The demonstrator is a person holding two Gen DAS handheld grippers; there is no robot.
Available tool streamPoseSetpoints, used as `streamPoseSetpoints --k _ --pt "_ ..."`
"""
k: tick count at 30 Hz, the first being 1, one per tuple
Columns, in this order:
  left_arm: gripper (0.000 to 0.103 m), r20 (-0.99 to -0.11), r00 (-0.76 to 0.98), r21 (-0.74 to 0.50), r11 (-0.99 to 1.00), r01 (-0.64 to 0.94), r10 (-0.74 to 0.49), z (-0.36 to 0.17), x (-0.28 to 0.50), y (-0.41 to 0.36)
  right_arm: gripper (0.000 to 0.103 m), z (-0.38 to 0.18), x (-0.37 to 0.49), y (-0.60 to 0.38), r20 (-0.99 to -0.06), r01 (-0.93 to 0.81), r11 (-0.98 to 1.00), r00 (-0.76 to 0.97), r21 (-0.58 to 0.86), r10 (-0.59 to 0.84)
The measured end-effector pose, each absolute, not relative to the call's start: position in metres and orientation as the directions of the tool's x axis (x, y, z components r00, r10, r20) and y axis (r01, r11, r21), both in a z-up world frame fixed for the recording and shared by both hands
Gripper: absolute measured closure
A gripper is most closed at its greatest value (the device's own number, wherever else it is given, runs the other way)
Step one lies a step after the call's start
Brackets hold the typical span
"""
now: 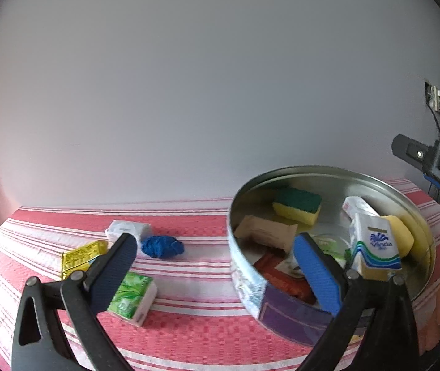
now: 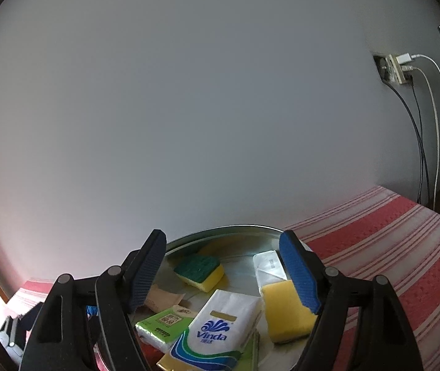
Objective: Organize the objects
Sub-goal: 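Grasp the light green tea-print tissue pack with the right tool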
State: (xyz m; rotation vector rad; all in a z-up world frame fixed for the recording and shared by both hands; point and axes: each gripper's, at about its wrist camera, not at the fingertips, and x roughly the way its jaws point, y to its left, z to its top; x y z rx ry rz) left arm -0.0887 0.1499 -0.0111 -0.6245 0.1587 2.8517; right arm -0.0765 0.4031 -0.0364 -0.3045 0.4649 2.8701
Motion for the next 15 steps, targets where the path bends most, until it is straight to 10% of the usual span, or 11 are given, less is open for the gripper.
streamPoseSetpoints --k 15 --pt "0.0 -0.409 -0.903 0.075 -0.981 -0.179 0.133 -0.012 -0.092 0.126 0.025 -0.037 -0.065 0.39 -0.2 -0.268 -0.925 -0.955 0.269 0.218"
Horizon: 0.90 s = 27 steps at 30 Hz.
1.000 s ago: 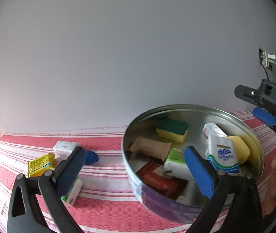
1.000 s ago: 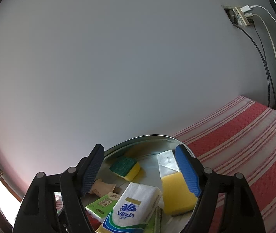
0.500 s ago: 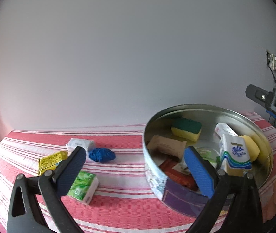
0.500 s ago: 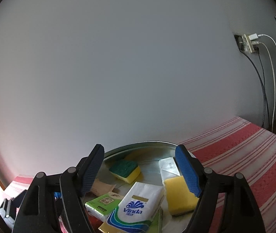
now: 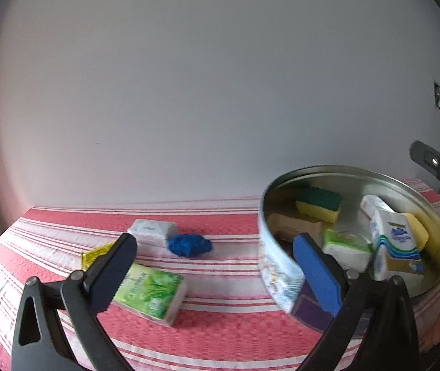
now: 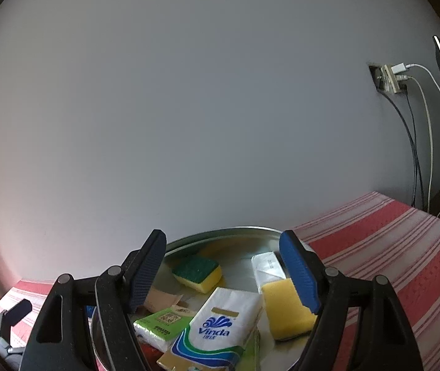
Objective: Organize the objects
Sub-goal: 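Grasp the light green tea-print tissue pack with the right tool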
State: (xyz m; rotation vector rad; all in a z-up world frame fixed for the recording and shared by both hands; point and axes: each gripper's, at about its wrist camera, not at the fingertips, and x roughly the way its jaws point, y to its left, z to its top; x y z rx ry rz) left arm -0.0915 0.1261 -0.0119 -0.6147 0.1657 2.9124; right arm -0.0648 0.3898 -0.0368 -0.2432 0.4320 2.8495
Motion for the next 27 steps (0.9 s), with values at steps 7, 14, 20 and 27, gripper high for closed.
streamPoseSetpoints --k 7,14,20,27 --pt "0.0 -0.426 -0.902 0.002 -0.997 -0.077 0.069 -0.007 -0.113 0.07 0.025 -0.039 -0.064 0.374 -0.196 -0.243 -0.944 -0.96 0.222 0.201" --pt "0.0 -0.433 -0.901 -0.004 -0.999 0.034 -0.029 -0.008 -0.126 0.022 0.025 -0.044 -0.059 0.358 -0.204 -0.198 -0.949 -0.968 0.247 0.149" --pt "0.0 -0.443 -0.889 0.008 -0.992 0.124 -0.115 -0.015 -0.135 -0.019 0.025 -0.045 -0.058 0.34 -0.217 -0.146 -0.962 -0.971 0.231 0.095" --pt "0.0 -0.476 -0.867 -0.053 -0.979 0.196 -0.148 -0.02 -0.147 -0.06 0.025 -0.05 -0.051 0.293 -0.234 -0.036 -0.985 -0.972 0.166 -0.004"
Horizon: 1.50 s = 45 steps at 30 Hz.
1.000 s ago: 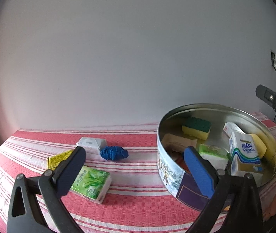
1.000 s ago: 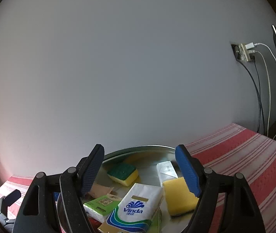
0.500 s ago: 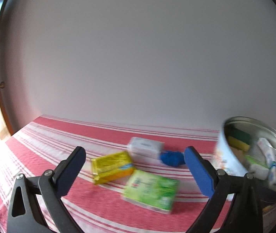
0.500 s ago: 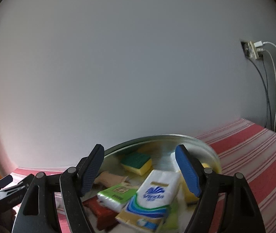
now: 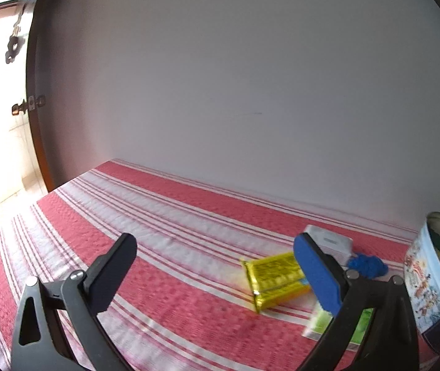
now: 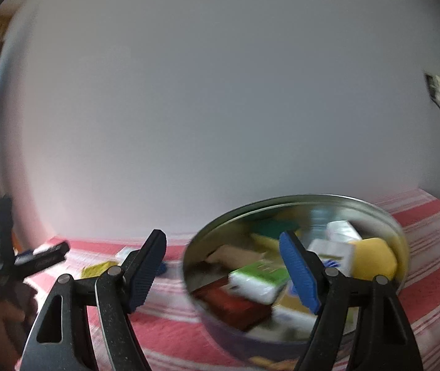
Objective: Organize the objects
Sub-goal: 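Grasp the light green tea-print tissue pack with the right tool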
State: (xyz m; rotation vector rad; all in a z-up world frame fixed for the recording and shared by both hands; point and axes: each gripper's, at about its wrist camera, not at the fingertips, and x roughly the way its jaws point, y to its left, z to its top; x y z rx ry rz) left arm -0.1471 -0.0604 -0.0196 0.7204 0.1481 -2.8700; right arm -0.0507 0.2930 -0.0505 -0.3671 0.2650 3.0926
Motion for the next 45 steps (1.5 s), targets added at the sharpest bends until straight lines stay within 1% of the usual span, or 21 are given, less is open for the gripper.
streamPoseSetpoints --k 5,9,13,15,21,26,28,33,35,36,38,43,45 --pt "0.0 -0.489 -0.856 -0.061 -0.972 0.225 -0.168 -0.021 -0.152 -0.078 0.025 -0.054 -0.051 0.266 -0.275 0.047 -0.988 -0.958 0.148 -0.086" --pt "0.0 -0.502 -0.843 -0.057 -0.965 0.257 -0.195 -0.024 -0.159 -0.092 0.025 -0.056 -0.062 0.238 -0.341 0.101 -0.986 -0.929 0.135 -0.142" --pt "0.0 -0.533 -0.819 -0.052 -0.958 0.282 -0.212 -0.03 -0.169 -0.108 0.025 -0.062 -0.076 0.211 -0.399 0.181 -0.967 -0.885 0.181 -0.241" --pt "0.0 -0.548 -0.809 -0.057 -0.956 0.288 -0.211 -0.032 -0.172 -0.115 0.025 -0.068 -0.09 0.192 -0.461 0.216 -0.959 -0.842 0.184 -0.279" --pt "0.0 -0.575 -0.784 -0.056 -0.945 0.323 -0.234 -0.036 -0.178 -0.127 0.025 -0.089 -0.132 0.152 -0.632 0.265 -0.956 -0.721 0.128 -0.285" --pt "0.0 -0.599 -0.771 -0.066 -0.946 0.317 -0.217 -0.038 -0.182 -0.126 0.025 -0.108 -0.159 0.131 -0.718 0.243 -0.968 -0.662 0.067 -0.216" --pt "0.0 -0.603 -0.769 -0.06 -0.949 0.311 -0.214 -0.037 -0.183 -0.124 0.025 -0.112 -0.172 0.125 -0.735 0.25 -0.967 -0.648 0.043 -0.2" --pt "0.0 -0.603 -0.771 -0.058 -0.952 0.299 -0.205 -0.036 -0.183 -0.122 0.025 -0.11 -0.197 0.117 -0.762 0.303 -0.95 -0.633 -0.08 -0.138" --pt "0.0 -0.603 -0.772 -0.059 -0.954 0.295 -0.202 -0.035 -0.183 -0.121 0.025 -0.113 -0.208 0.118 -0.787 0.326 -0.943 -0.597 -0.065 -0.152" --pt "0.0 -0.603 -0.772 -0.059 -0.954 0.296 -0.202 -0.035 -0.183 -0.121 0.023 -0.116 -0.215 0.12 -0.808 0.33 -0.943 -0.566 -0.039 -0.164" --pt "0.0 -0.604 -0.771 -0.059 -0.953 0.296 -0.202 -0.035 -0.183 -0.121 0.022 -0.117 -0.221 0.126 -0.806 0.305 -0.952 -0.561 0.01 -0.188" --pt "0.0 -0.609 -0.769 -0.072 -0.952 0.297 -0.194 -0.035 -0.183 -0.123 0.022 -0.117 -0.224 0.121 -0.802 0.316 -0.949 -0.565 0.006 -0.193" --pt "0.0 -0.609 -0.77 -0.076 -0.952 0.297 -0.192 -0.034 -0.183 -0.123 0.022 -0.117 -0.224 0.117 -0.802 0.364 -0.931 -0.565 -0.033 -0.193"
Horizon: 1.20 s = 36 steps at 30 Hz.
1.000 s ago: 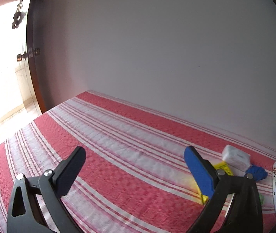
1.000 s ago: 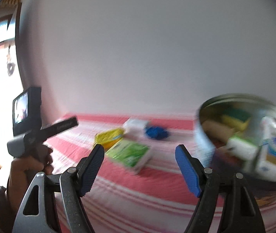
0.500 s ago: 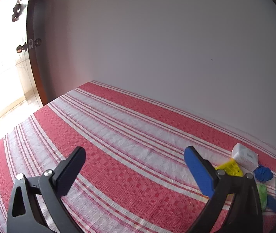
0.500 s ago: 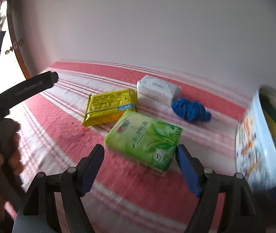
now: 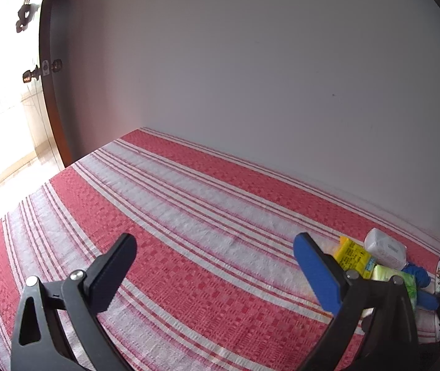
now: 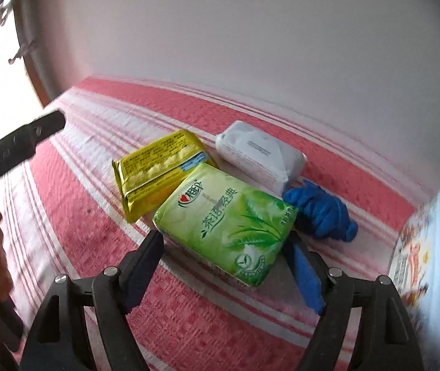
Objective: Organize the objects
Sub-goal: 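Grasp the light green tea-print tissue pack with the right tool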
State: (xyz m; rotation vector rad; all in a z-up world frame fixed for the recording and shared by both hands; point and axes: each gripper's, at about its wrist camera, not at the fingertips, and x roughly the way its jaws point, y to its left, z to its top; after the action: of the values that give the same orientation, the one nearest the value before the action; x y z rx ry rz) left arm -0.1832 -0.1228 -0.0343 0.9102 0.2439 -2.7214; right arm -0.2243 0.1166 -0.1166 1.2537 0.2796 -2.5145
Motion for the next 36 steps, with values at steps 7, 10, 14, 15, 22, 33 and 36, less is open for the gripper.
streamPoseSetpoints --k 7,10,14,15,22,33,36 --pt "0.0 -0.604 -0.775 -0.096 -0.948 0.302 -0.185 -0.03 -0.181 -0.127 0.022 -0.109 -0.219 0.123 -0.816 0.42 -0.902 -0.485 0.099 -0.315" --pt "0.0 -0.604 -0.777 -0.113 -0.945 0.307 -0.18 -0.03 -0.18 -0.129 0.022 -0.096 -0.197 0.125 -0.746 0.518 -0.794 -0.38 0.319 -0.547" --pt "0.0 -0.604 -0.775 -0.1 -0.947 0.306 -0.187 -0.031 -0.18 -0.128 0.022 -0.078 -0.188 0.126 -0.722 0.468 -0.879 -0.579 0.086 -0.379" --pt "0.0 -0.604 -0.774 -0.097 -0.947 0.306 -0.188 -0.031 -0.18 -0.127 0.022 -0.078 -0.191 0.124 -0.72 0.451 -0.891 -0.606 0.039 -0.338" --pt "0.0 -0.595 -0.78 -0.082 -0.951 0.299 -0.194 -0.03 -0.182 -0.129 0.022 -0.114 -0.24 0.084 -0.761 0.484 -0.866 -0.608 -0.129 -0.226" --pt "0.0 -0.601 -0.783 -0.086 -0.96 0.267 -0.164 -0.032 -0.185 -0.125 0.048 -0.121 -0.235 0.11 -0.759 0.405 -0.909 -0.56 0.096 -0.33" --pt "0.0 -0.598 -0.786 -0.085 -0.964 0.253 -0.154 -0.032 -0.185 -0.124 0.048 -0.126 -0.218 0.112 -0.732 0.402 -0.901 -0.564 0.163 -0.383"
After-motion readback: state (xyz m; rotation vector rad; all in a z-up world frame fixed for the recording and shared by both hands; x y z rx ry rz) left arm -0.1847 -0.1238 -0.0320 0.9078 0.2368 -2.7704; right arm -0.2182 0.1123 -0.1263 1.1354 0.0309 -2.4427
